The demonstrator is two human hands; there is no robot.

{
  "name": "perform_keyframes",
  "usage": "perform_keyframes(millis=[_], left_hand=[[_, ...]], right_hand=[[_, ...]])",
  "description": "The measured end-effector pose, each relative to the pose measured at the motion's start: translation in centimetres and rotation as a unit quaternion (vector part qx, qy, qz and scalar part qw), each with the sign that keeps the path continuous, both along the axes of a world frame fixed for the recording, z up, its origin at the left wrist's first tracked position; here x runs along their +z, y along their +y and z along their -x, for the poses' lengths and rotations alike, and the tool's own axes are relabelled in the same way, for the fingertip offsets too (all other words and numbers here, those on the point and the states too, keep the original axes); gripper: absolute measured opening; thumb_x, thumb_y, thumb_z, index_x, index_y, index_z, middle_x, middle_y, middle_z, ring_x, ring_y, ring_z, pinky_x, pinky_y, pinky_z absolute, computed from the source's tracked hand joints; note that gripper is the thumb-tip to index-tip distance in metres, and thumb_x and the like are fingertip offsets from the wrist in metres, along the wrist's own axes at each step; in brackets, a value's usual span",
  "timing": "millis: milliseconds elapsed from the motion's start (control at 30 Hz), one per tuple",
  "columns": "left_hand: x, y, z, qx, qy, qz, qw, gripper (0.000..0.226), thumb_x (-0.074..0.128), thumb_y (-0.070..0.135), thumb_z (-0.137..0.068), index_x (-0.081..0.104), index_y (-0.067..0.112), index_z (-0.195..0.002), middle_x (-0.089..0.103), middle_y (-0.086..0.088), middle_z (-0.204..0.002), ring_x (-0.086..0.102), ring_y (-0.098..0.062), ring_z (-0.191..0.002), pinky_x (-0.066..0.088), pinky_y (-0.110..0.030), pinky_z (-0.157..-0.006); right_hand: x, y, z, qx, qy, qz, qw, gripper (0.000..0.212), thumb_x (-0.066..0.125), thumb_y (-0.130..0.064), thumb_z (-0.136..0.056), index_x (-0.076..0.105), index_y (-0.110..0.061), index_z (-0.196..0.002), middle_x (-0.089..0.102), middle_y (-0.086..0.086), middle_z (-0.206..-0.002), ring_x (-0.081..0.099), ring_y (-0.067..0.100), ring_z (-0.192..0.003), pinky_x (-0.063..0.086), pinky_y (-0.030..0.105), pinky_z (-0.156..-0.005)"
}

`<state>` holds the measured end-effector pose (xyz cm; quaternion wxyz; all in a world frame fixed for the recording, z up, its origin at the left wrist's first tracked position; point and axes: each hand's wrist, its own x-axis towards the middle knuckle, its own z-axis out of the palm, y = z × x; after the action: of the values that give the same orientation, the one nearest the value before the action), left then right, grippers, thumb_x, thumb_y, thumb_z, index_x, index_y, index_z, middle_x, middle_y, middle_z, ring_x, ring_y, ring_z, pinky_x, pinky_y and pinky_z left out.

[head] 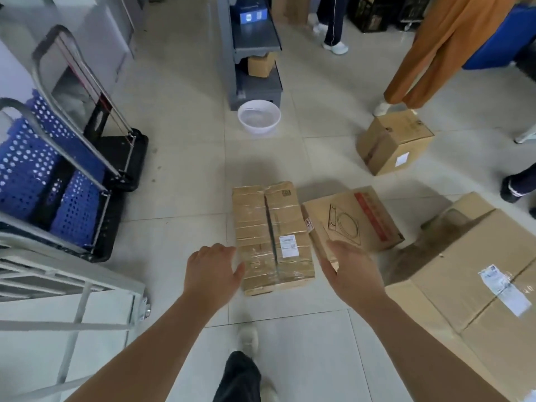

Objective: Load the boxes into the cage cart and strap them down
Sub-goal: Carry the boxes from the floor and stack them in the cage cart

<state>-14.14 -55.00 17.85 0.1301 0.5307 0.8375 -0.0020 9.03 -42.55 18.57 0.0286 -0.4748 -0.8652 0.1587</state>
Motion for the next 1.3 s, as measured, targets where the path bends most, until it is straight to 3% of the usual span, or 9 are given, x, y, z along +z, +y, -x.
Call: perform_keyframes(millis=[133,300,600,767,1033,1200,1300], left_hand=[[-4.6,4.6,1.2,0.001,-0.017,0.008,1.000,0.043,0.042,0.050,-0.093,0.057,0.024,-0.125,0.063,0.004,-0.115,0.056,-0.016,-0.103,0.041,-0.030,-0.089],[-11.1,9.7,2.7,-0.011,-0.030,0.031,0.999,0.046,0.041,0.050,-0.093,0.052,0.025,-0.129,0.061,0.004,-0.117,0.057,-0.016,-0.103,0.043,-0.028,-0.087],[-25.7,14.4,3.9,-0.004,-0.034,0.089,0.995,0.048,0.041,0.048,-0.094,0.045,0.023,-0.135,0.056,0.000,-0.122,0.054,-0.019,-0.109,0.043,-0.031,-0.088],[-36.4,15.0,3.1,0.048,-0.047,0.149,0.987,0.061,0.042,0.053,-0.093,0.028,0.025,-0.145,0.036,-0.006,-0.145,0.039,-0.024,-0.129,0.038,-0.035,-0.100],[-50.7,14.0,1.8,0.172,-0.089,0.211,0.958,0.094,0.043,0.074,-0.081,-0.006,0.033,-0.150,0.005,-0.023,-0.153,0.022,-0.041,-0.139,0.031,-0.050,-0.107],[-55.3,12.5,2.2,0.240,-0.182,0.188,0.935,0.110,0.056,0.079,-0.068,-0.022,0.049,-0.140,0.015,-0.016,-0.146,0.036,-0.043,-0.128,0.037,-0.056,-0.100],[-56.4,12.2,1.9,0.266,-0.244,0.140,0.922,0.120,0.068,0.071,-0.064,-0.027,0.055,-0.135,0.016,-0.011,-0.138,0.046,-0.042,-0.117,0.044,-0.053,-0.098]], right_hand=[[-4.6,4.2,0.7,-0.017,-0.038,0.041,0.998,0.040,0.046,-0.036,-0.095,0.052,-0.018,-0.131,0.059,-0.003,-0.129,0.053,0.018,-0.117,0.043,0.033,-0.100],[-11.5,8.7,1.9,-0.049,-0.057,0.078,0.994,0.045,0.044,-0.034,-0.096,0.047,-0.018,-0.137,0.054,0.000,-0.137,0.049,0.017,-0.125,0.039,0.034,-0.106],[-27.4,14.1,4.4,-0.053,-0.080,0.129,0.987,0.047,0.042,-0.037,-0.097,0.041,-0.022,-0.142,0.049,-0.002,-0.142,0.041,0.015,-0.133,0.034,0.030,-0.109],[-37.9,15.9,4.4,-0.053,-0.087,0.158,0.982,0.049,0.042,-0.038,-0.098,0.035,-0.027,-0.145,0.033,0.004,-0.153,0.032,0.021,-0.139,0.033,0.034,-0.110],[-52.0,16.0,3.2,-0.062,-0.125,0.198,0.970,0.066,0.043,-0.050,-0.095,0.010,-0.038,-0.151,0.008,0.016,-0.159,0.015,0.031,-0.145,0.026,0.041,-0.113],[-56.0,15.8,2.8,-0.088,-0.090,0.201,0.972,0.077,0.050,-0.061,-0.087,0.001,-0.051,-0.146,0.013,0.023,-0.150,0.028,0.041,-0.135,0.034,0.049,-0.109],[-57.2,15.9,2.3,-0.088,-0.042,0.212,0.972,0.080,0.053,-0.063,-0.084,-0.003,-0.058,-0.142,0.019,0.014,-0.141,0.036,0.038,-0.125,0.039,0.050,-0.105]])
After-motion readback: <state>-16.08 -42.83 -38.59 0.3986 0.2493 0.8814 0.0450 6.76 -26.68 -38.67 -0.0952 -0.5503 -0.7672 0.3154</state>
